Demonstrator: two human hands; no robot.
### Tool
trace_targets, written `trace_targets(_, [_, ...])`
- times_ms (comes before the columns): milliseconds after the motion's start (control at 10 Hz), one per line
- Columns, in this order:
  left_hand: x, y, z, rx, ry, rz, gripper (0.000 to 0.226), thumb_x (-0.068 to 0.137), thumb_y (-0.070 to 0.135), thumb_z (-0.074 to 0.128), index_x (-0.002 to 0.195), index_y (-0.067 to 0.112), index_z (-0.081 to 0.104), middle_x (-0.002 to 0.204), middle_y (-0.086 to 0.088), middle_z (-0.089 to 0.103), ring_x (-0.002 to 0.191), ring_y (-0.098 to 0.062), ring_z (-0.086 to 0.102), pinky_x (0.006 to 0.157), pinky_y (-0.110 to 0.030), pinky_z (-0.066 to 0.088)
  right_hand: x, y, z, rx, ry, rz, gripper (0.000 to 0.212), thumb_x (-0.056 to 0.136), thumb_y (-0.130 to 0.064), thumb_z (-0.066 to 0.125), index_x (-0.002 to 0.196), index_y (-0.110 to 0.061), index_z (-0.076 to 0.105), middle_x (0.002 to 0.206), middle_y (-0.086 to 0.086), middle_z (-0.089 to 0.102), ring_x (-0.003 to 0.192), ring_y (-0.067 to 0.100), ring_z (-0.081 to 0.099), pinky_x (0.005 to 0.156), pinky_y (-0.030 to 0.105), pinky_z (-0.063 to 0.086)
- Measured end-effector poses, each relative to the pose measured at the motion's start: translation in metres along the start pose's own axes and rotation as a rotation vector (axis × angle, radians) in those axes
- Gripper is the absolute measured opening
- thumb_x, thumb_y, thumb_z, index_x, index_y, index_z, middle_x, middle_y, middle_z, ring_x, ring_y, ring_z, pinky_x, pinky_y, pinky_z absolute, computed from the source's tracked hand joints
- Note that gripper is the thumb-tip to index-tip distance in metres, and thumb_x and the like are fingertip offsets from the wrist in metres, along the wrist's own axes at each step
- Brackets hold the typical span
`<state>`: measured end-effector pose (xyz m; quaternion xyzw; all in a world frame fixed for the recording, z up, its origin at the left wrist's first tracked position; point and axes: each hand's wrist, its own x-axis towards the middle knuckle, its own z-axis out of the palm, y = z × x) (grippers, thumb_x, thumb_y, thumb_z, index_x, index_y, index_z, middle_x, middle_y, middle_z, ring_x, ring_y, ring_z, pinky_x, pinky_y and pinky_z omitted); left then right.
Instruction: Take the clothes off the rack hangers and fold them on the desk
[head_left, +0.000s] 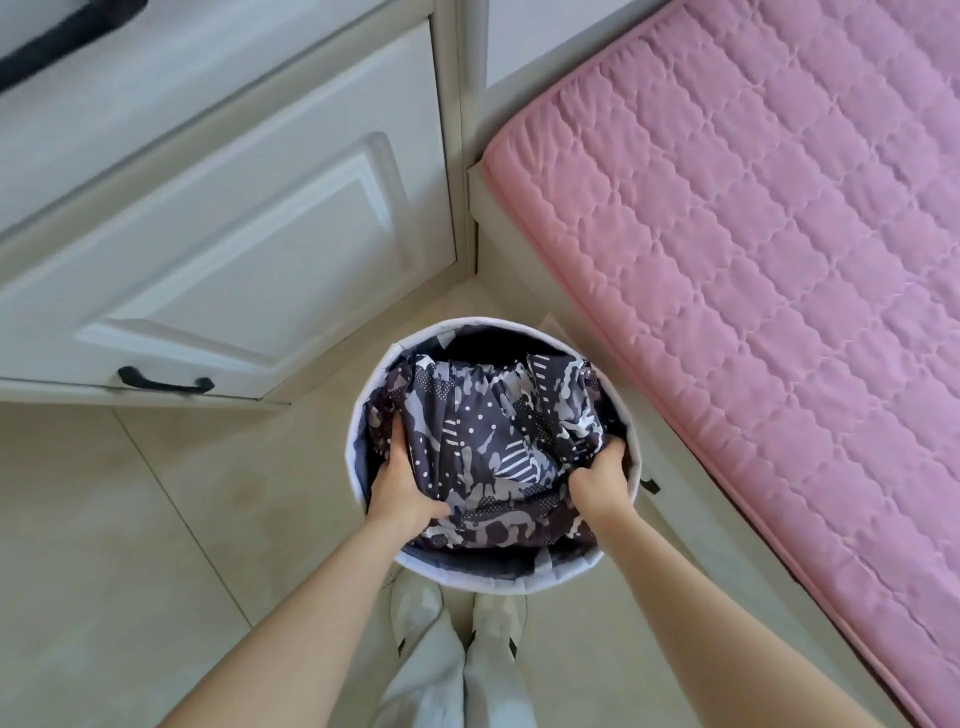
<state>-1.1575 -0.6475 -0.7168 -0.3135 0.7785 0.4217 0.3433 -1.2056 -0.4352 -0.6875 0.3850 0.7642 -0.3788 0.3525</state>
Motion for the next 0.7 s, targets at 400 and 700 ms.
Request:
trace_targets(400, [0.03, -0.004, 0.004, 0.08, -0.057, -0.179, 0.143, 0.056, 0.01, 0.092, 0.153, 0.031, -0.011, 0.148, -0.003, 0.04, 0.135, -0.027, 0.04, 0.111, -0.038, 0.037, 0.038, 0.012, 0.008, 0.04, -0.067, 0.046, 0.057, 0.09, 0.0, 0.048, 0.142, -0.012, 0.028, 0.092, 0.001, 0.051, 0.073, 0.015, 0.05, 0.058, 0.026, 0.043])
trace_targets(700, [-0.023, 0.018, -0.011, 0.079, 0.096, -0.111, 0.084, 0.084, 0.013, 0.067, 0.151, 0.012, 0.017, 0.137, -0.015, 0.047, 0.12, -0.031, 0.049, 0.101, -0.039, 0.042, -0.006, -0.004, -0.011, -0.199, -0.059, 0.039, 0.048, 0.089, -0.004, 0.052, 0.133, 0.001, 0.033, 0.087, 0.008, 0.05, 0.067, 0.016, 0.049, 0.053, 0.028, 0.044])
